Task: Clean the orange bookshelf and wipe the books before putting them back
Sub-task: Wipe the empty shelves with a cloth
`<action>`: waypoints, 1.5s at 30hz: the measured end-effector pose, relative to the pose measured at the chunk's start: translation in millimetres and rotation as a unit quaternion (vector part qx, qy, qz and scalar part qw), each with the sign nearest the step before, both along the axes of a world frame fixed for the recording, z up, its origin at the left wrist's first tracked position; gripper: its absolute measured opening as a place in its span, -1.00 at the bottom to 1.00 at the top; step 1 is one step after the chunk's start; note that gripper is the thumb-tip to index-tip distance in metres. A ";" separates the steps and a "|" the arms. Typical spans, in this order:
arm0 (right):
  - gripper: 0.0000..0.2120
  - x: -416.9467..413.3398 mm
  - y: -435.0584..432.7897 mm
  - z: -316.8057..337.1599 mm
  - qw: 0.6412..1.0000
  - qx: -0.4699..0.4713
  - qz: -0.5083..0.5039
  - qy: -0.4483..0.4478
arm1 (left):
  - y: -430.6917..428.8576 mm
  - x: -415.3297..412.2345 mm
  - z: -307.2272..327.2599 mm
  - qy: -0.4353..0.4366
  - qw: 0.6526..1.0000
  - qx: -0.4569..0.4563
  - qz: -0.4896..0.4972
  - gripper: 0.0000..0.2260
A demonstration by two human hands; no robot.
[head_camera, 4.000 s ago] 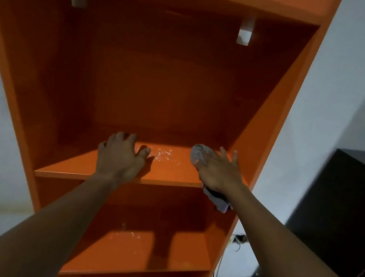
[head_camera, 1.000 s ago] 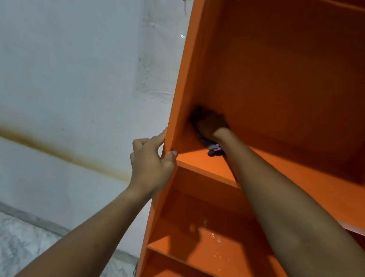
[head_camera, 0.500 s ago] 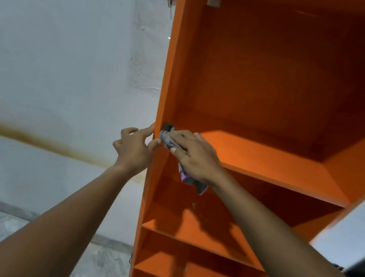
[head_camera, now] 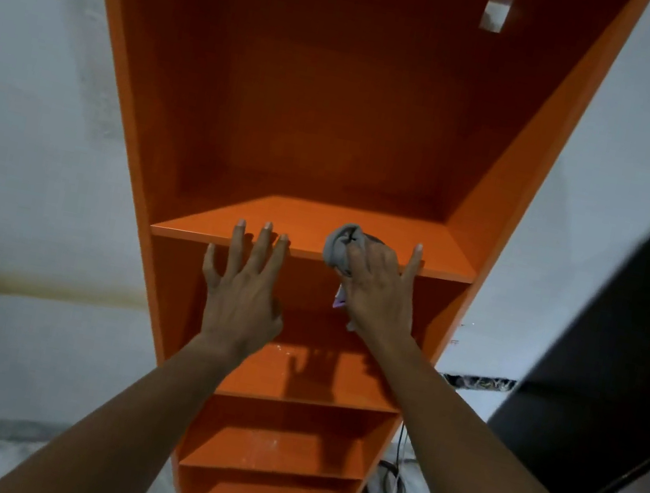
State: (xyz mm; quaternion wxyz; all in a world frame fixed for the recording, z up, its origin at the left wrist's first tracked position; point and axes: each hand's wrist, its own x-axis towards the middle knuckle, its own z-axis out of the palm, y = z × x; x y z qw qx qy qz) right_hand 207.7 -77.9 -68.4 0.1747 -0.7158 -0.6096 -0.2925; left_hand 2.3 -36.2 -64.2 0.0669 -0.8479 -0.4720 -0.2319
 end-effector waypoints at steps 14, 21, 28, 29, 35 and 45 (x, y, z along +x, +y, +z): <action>-0.66 72.6 -56.7 -11.7 0.977 0.136 -0.138 0.085 | -35.2 66.9 10.0 -0.007 0.998 -0.050 -0.023 -0.10; -0.80 33.6 -68.9 -71.3 0.865 0.153 -0.147 0.455 | -43.3 63.6 -24.1 -0.028 0.998 -0.015 -0.063 -0.06; -0.76 41.2 -48.2 -117.3 0.867 0.025 -0.130 0.481 | -34.3 73.5 -89.6 0.077 0.978 -0.182 -0.062 -0.26; -0.73 44.8 -42.9 -119.7 0.869 0.014 -0.133 0.476 | -29.9 76.7 -97.2 0.079 0.970 -0.225 -0.050 -0.31; -0.38 56.2 2.9 -179.3 0.874 -0.139 -0.224 0.409 | 9.8 92.3 -165.2 0.033 0.926 -0.375 0.029 -0.46; -0.44 89.6 36.2 -280.8 0.939 -0.207 -0.185 0.202 | 77.6 58.1 -232.2 0.036 0.929 -0.344 0.129 -0.17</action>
